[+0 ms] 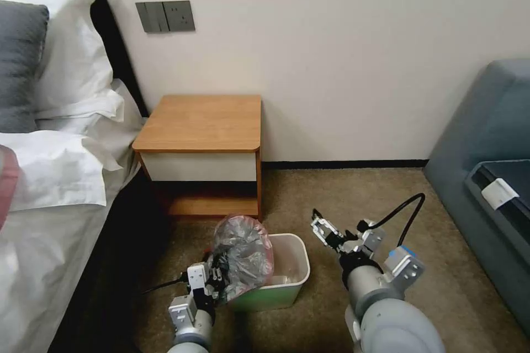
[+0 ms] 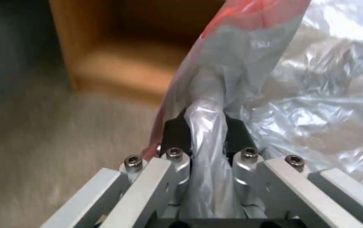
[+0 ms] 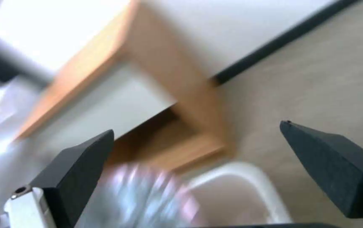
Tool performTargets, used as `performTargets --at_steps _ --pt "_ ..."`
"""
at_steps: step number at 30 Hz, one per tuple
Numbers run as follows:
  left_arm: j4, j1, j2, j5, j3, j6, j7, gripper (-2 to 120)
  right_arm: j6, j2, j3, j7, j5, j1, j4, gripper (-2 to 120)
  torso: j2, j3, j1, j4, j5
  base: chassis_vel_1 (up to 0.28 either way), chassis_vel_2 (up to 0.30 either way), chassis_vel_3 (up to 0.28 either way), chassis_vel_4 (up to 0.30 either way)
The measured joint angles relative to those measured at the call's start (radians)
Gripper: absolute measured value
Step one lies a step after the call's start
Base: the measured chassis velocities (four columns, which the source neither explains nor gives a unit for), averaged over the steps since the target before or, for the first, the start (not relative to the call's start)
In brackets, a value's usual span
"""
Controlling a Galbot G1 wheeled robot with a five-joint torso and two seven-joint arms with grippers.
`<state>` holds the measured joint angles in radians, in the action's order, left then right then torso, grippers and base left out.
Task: Pick up the garbage bag from the table and place it over the trash can.
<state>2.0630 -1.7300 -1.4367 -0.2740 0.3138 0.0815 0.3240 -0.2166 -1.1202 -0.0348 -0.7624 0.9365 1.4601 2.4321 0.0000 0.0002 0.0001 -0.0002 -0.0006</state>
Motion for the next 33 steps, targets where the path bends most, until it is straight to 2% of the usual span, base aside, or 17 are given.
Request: performTargets --at_steps 3,5,7,9,11,12,15,19,22,25,27,29,30,33 --pt "0.089 -0.041 0.001 0.023 0.01 -0.027 0.0 8 -0.039 0.048 0.08 0.168 0.012 -0.006 -0.01 100 0.0 0.0 0.0 0.0001 0.0001 0.0 0.0 0.0 0.0" --pt "0.104 -0.048 0.003 0.026 0.014 -0.029 -0.001 8 -0.042 0.053 0.101 0.192 0.012 -0.017 -0.022 100 0.0 0.0 0.0 0.0 0.0002 0.0 0.0 0.0 0.0" --pt "0.156 -0.07 0.011 0.031 0.035 -0.036 -0.008 8 -0.05 0.051 0.164 0.237 0.001 -0.079 -0.082 100 0.0 0.0 0.0 0.0002 0.0005 0.0 0.0 0.0 0.0" --pt "0.167 -0.075 0.013 0.031 0.04 -0.038 -0.013 8 -0.05 0.044 0.181 0.243 -0.007 -0.105 -0.106 100 0.0 0.0 0.0 0.0003 0.0007 0.0 0.0 0.0 0.0" --pt "0.183 -0.082 0.019 0.029 0.063 -0.066 -0.057 8 -0.049 0.025 0.214 0.248 -0.022 -0.159 -0.155 100 0.0 0.0 0.0 0.0004 0.0008 0.0 0.0 0.0 0.0" --pt "0.183 -0.082 0.019 0.029 0.063 -0.066 -0.057 8 -0.049 0.025 0.214 0.248 -0.022 -0.159 -0.155 100 0.0 0.0 0.0 0.0004 0.0008 0.0 0.0 0.0 0.0" --pt "0.184 -0.084 0.023 0.022 0.095 -0.105 -0.132 8 -0.046 0.002 0.243 0.253 -0.043 -0.195 -0.201 100 0.0 0.0 0.0 0.0003 0.0005 0.0 0.0 0.0 0.0" --pt "0.187 -0.086 0.026 0.014 0.107 -0.115 -0.16 8 -0.021 -0.015 0.255 0.272 -0.12 -0.197 -0.245 99 0.0 0.0 0.0 0.0002 0.0006 0.0 0.0 0.0 0.0" --pt "0.192 -0.089 0.027 0.013 0.11 -0.117 -0.17 8 -0.006 -0.022 0.256 0.286 -0.145 -0.198 -0.257 92 0.0 0.0 0.0 0.0002 0.0005 0.0 0.0 0.0 0.0" --pt "0.193 -0.091 0.027 0.009 0.11 -0.117 -0.178 8 0.018 -0.026 0.249 0.317 -0.163 -0.211 -0.268 78 0.0 0.0 0.0 0.0002 0.0005 0.0 0.0 0.0 0.0" --pt "0.193 -0.091 0.026 0.008 0.109 -0.116 -0.178 8 0.023 -0.025 0.247 0.328 -0.167 -0.216 -0.272 75 0.0 0.0 0.0 0.0002 0.0005 0.0 0.0 0.0 0.0" --pt "0.192 -0.091 0.022 0.005 0.108 -0.115 -0.178 8 0.037 -0.022 0.246 0.36 -0.189 -0.223 -0.282 63 0.0 0.0 0.0 0.0002 0.0006 0.0 0.0 0.0 0.0" --pt "0.192 -0.091 0.022 0.005 0.108 -0.115 -0.178 8 0.037 -0.022 0.246 0.36 -0.189 -0.223 -0.282 63 0.0 0.0 0.0 0.0002 0.0006 0.0 0.0 0.0 0.0" --pt "0.19 -0.091 0.019 -0.008 0.107 -0.112 -0.178 8 0.049 -0.025 0.25 0.386 -0.211 -0.231 -0.292 50 0.0 0.0 0.0 0.0002 0.0006 0.0 0.0 0.0 0.0"
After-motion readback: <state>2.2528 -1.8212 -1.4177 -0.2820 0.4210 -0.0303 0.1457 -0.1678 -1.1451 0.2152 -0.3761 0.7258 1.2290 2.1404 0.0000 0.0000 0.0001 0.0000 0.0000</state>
